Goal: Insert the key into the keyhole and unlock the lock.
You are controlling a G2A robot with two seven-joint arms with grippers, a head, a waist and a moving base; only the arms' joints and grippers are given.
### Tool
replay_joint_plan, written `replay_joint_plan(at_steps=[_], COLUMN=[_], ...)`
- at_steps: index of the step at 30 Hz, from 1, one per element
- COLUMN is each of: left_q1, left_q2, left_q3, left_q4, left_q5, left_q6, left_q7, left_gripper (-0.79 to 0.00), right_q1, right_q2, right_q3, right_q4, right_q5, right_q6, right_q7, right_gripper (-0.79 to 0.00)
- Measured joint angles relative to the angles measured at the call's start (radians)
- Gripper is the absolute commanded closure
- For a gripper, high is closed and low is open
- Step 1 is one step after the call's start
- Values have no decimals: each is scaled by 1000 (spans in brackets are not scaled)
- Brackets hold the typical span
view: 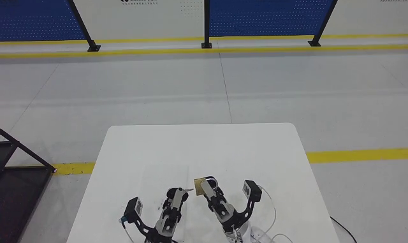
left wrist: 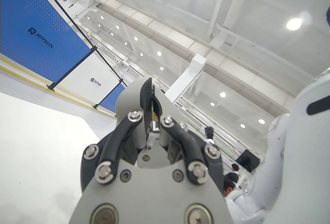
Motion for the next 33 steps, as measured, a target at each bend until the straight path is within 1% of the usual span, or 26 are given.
replay_joint_plan(at_steps=[4, 11, 26, 33], left_q1=[-4, -12, -16, -22], left_q2=[-4, -11, -20, -27], left_q3=[2, 9, 13, 20], left_q4=[2, 15, 21, 30], left_q5=[11, 1, 0, -3], left_q6=[-5, 14, 7, 14], left_q7=[12, 0, -13, -14], left_gripper=[0, 0, 0, 0], right_q1=[-2, -7, -16, -20], right_q2=[-2, -5, -10, -16], right_q3=[1, 5, 13, 12], right_q4=[0, -2, -7, -8], right_q5=[-4, -7, -13, -50], right_q6=[1, -3, 0, 14], right_q7=[2, 3, 11, -9], right_gripper=[0, 0, 0, 0])
